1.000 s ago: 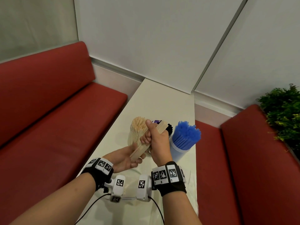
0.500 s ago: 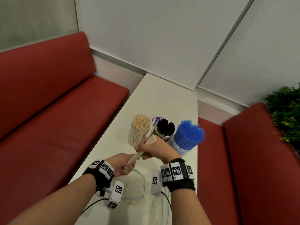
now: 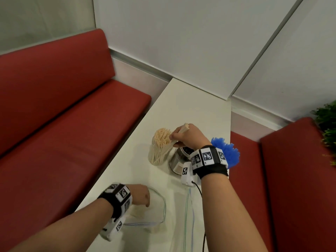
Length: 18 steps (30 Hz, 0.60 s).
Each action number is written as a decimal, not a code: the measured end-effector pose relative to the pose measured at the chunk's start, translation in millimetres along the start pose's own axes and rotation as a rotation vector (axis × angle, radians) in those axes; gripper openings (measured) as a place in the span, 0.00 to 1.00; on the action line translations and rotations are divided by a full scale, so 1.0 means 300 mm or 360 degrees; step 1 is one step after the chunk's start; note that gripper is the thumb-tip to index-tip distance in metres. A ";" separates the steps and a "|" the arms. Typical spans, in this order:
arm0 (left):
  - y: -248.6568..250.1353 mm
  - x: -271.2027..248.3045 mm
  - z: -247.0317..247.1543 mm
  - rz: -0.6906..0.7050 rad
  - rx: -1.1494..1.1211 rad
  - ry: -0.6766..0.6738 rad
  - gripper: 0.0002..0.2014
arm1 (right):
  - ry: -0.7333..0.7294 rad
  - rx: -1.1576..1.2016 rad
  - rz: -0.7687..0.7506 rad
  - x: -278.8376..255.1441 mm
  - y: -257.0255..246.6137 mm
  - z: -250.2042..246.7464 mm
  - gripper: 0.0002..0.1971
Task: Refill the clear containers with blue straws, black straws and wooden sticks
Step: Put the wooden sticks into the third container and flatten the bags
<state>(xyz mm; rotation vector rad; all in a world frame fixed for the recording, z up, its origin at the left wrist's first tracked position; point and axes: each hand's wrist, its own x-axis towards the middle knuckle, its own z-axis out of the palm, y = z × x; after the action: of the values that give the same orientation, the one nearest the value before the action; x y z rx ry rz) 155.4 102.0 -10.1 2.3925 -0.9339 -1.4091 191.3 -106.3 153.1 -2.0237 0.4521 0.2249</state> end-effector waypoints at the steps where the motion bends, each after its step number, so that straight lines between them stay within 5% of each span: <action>1: -0.006 0.018 0.030 0.0005 0.0173 0.0062 0.17 | 0.0048 -0.0010 -0.0006 0.018 -0.015 -0.005 0.07; 7: -0.039 0.058 0.158 0.0007 0.0905 0.0204 0.30 | 0.0270 -0.0173 -0.0034 0.076 -0.048 -0.007 0.04; 18: -0.094 0.073 0.229 0.0314 0.1045 0.0439 0.25 | 0.0376 -0.0088 0.0192 0.118 0.119 0.167 0.15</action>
<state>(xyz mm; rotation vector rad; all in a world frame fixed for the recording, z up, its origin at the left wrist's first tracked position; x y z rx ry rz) 116.5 119.3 -74.8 2.7198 -1.6914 -0.7403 210.6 -85.0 88.2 -2.0886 0.7244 0.0721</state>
